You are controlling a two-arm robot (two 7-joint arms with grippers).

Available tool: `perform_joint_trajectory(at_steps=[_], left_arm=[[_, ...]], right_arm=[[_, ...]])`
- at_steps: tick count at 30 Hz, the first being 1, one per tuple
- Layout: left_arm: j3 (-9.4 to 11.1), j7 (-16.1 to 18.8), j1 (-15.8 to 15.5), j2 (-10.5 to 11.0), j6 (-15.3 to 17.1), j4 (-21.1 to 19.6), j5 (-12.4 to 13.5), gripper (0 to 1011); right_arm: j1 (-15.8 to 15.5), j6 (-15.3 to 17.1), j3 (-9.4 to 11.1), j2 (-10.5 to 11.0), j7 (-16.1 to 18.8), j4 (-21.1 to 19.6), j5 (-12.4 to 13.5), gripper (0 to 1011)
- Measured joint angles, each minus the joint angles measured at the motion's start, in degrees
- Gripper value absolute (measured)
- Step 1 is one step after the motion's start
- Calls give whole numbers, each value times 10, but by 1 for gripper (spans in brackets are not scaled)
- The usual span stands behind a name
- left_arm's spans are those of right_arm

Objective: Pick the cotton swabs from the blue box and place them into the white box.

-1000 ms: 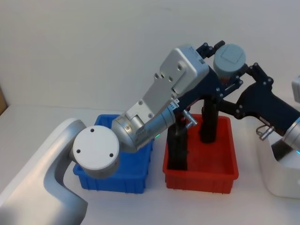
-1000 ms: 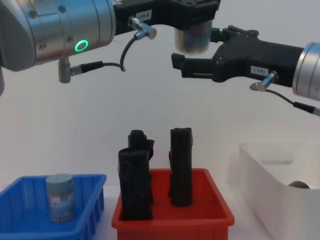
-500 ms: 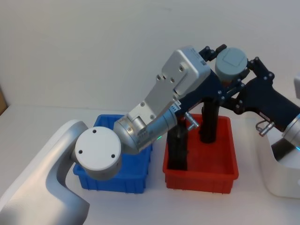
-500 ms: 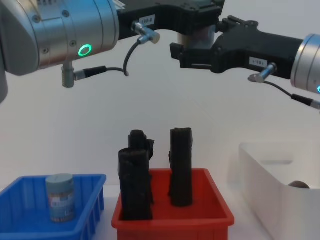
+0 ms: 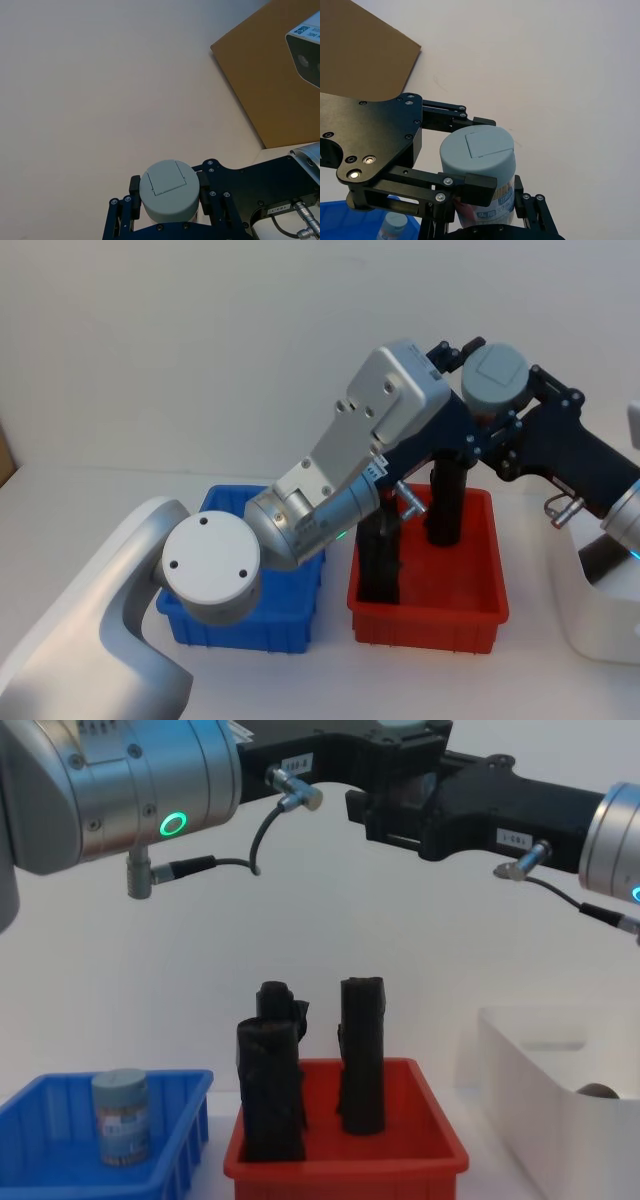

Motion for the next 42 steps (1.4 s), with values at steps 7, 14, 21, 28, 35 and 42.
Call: perform_joint_trajectory(at_steps=[7,14,21,28,35,42], left_arm=[[0,0,0,0,0,0,0,670],[1,-1,0,-1,1,1,0,726],[1,-1,0,-1,1,1,0,941],[0,-1,0,-1,1,1,0,1003],[0,-1,0,-1,1,1,0,1003],[0,-1,0,-1,1,1,0,1003]], right_arm=[[1,-1,0,0,0,0,0,645],[1,-2,0,-1,-1,0,1,644],[1,-3,0,-1,-2,0,1,644],[-3,1,2,3,-17,-2,2,644],[-16,15,7,11,-50,-9,3,644],[-37,38,14,22,-101,-19,11,644]])
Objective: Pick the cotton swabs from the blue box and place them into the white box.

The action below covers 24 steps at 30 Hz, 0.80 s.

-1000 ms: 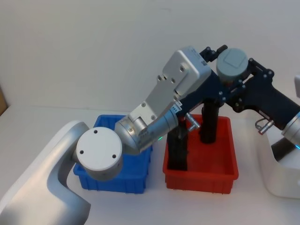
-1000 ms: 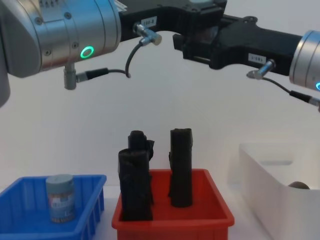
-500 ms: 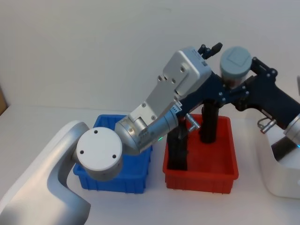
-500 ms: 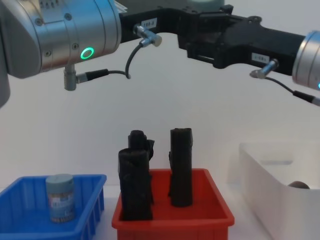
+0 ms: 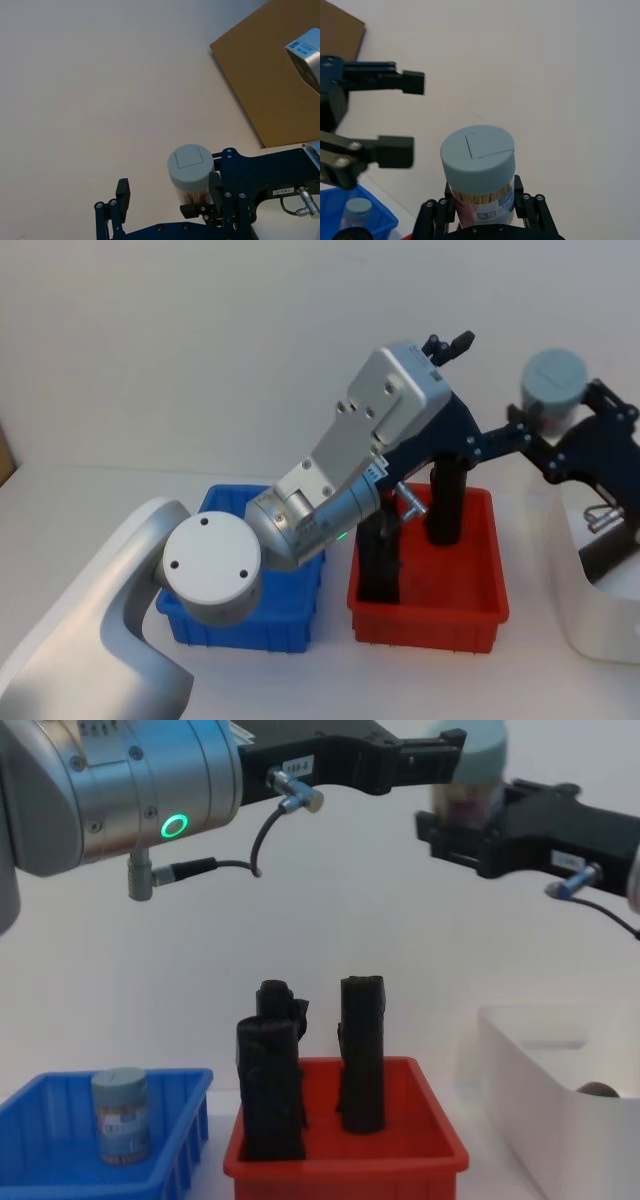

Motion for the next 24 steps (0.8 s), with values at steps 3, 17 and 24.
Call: perform_joint_trajectory(at_steps=[3,17,24], left_arm=[[0,0,0,0,0,0,0,1003],[0,0,0,0,0,0,0,1003],[0,0,0,0,0,0,0,1003]], right_arm=[[-9,9,3,5,-21,-3,5,644],[-40,71,22,20,-117,-1,40,644],[-43,113,31,21,-153,16,60,644]])
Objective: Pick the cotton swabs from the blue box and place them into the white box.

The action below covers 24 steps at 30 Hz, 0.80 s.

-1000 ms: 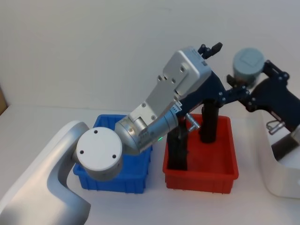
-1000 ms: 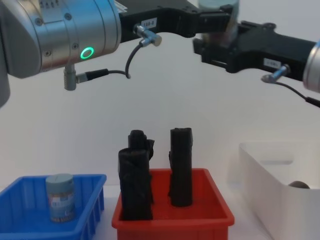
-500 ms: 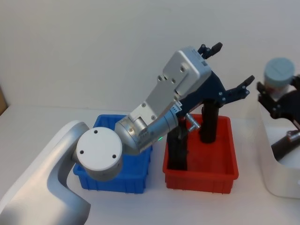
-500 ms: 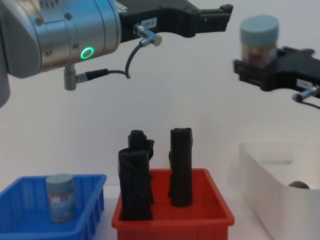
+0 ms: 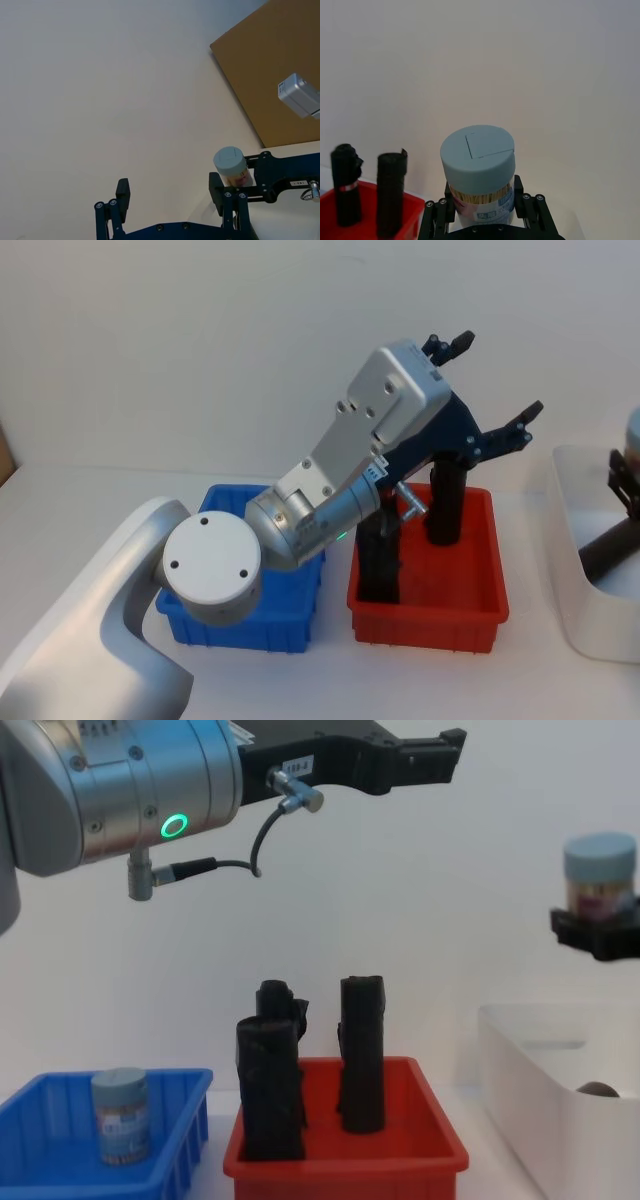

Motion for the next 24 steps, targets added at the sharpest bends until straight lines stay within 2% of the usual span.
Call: perform_joint_trajectory(at_steps=[4,8,15,19,24], left_arm=[[0,0,0,0,0,0,0,1003],[0,0,0,0,0,0,0,1003],[0,0,0,0,0,0,0,1003],[0,0,0,0,0,0,0,1003],[0,0,0,0,0,0,0,1003]], right_arm=[[2,20,3,-1,-13,10,9,644],[15,56,6,-8,-27,36,21,644],[36,84,6,-20,-37,70,30,645],[44,93,6,-25,-40,85,33,714],[51,100,5,-29,-43,98,35,882]])
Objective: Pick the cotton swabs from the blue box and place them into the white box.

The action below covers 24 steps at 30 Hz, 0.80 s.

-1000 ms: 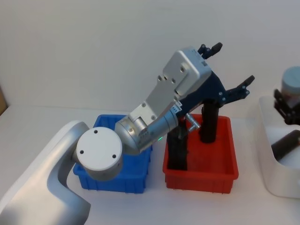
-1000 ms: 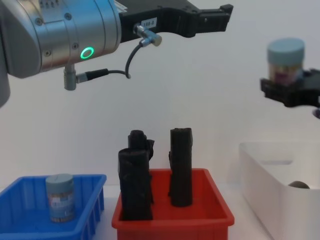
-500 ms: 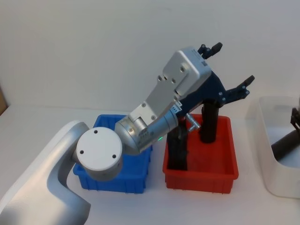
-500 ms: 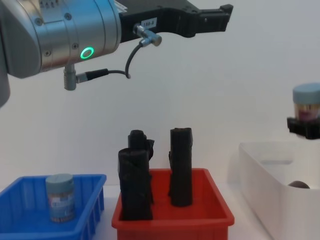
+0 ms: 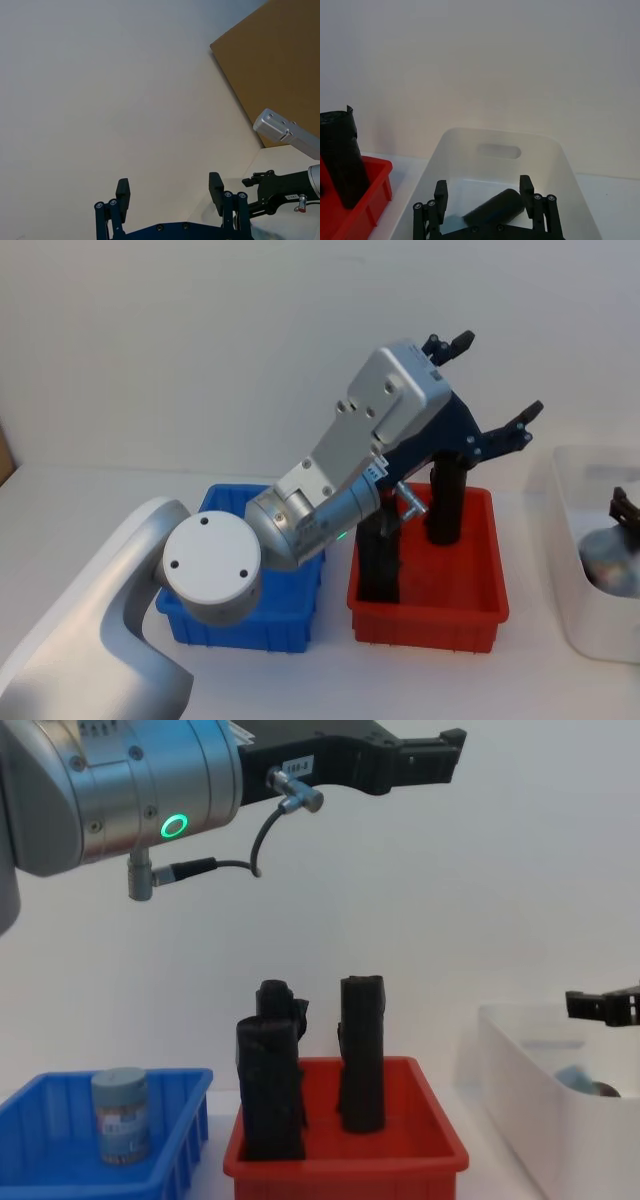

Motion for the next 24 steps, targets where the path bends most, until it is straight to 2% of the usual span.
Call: perform_joint_trajectory(at_steps=[3,5,24], left_arm=[[0,0,0,0,0,0,0,1003],[0,0,0,0,0,0,0,1003],[0,0,0,0,0,0,0,1003]], right_arm=[[4,4,0,-2,-2,6,1,977],[6,6,0,-3,-2,10,2,1000],[14,14,-1,-8,-5,24,4,1001]])
